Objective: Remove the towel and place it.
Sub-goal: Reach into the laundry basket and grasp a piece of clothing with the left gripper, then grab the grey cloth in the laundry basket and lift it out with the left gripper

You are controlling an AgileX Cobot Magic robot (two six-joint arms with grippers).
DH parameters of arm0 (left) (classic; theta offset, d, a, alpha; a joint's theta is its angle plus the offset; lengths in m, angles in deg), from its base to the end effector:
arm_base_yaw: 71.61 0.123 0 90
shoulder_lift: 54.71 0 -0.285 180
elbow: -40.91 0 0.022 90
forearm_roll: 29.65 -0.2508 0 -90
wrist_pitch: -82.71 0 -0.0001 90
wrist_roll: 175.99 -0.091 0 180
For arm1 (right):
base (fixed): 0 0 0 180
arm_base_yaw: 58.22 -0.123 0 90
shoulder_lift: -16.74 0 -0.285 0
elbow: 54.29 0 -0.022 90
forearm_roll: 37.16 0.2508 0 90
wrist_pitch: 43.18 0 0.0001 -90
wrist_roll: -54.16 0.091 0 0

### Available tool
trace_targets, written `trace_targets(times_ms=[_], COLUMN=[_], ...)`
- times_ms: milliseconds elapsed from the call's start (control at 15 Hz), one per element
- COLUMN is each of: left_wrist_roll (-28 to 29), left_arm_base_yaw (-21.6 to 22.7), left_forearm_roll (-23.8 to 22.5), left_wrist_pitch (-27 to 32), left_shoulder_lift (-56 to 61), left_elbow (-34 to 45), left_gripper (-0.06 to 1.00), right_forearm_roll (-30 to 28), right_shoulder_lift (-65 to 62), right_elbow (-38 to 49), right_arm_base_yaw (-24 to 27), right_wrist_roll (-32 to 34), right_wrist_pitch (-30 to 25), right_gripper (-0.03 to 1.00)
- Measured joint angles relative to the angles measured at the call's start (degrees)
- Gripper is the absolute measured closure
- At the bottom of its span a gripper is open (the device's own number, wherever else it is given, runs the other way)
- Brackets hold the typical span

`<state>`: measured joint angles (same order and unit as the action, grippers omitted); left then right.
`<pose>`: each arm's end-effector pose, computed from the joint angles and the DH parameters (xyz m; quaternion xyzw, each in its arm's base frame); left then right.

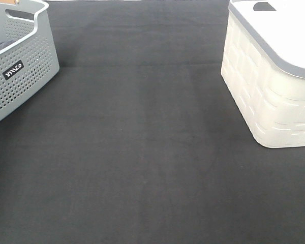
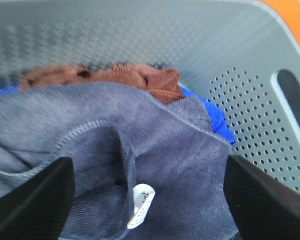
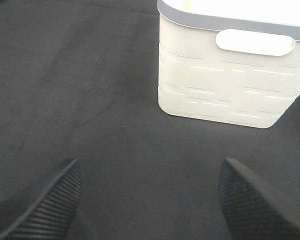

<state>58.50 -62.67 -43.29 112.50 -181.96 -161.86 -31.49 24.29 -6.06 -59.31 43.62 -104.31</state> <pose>0.4787 0.0861 0.2461 -0.4197 0.8162 -0.0623 0.3923 -0.0068 0.0078 0.2787 -0.0885 0.8466 0.0062 0.5248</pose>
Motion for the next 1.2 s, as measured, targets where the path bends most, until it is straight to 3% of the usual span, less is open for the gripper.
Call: trace_targets(times_ms=[267, 933, 1200], left_wrist_roll=[3.1, 7.4, 7.6], left_arm_base_yaw=[0.0, 0.0, 0.0], left_forearm_roll=[1.4, 1.1, 1.1], left_wrist_pitch=[-4.7, -6.9, -6.8], left_shoulder_lift=[-5.0, -9.2, -10.4], left_elbow=[-0.6, -3.4, -3.4], left_gripper=[0.18, 0.18, 0.29], right_forearm_roll=[0.0, 0.0, 0.0], right_shoulder_lift=[0.0, 0.0, 0.0], right_elbow=[0.0, 0.0, 0.0], right_arm_base_yaw=[0.0, 0.0, 0.0], right_wrist_roll=[0.0, 0.1, 0.1], right_wrist_pitch=[0.0, 0.0, 0.0], right_gripper=[0.22, 0.22, 0.22])
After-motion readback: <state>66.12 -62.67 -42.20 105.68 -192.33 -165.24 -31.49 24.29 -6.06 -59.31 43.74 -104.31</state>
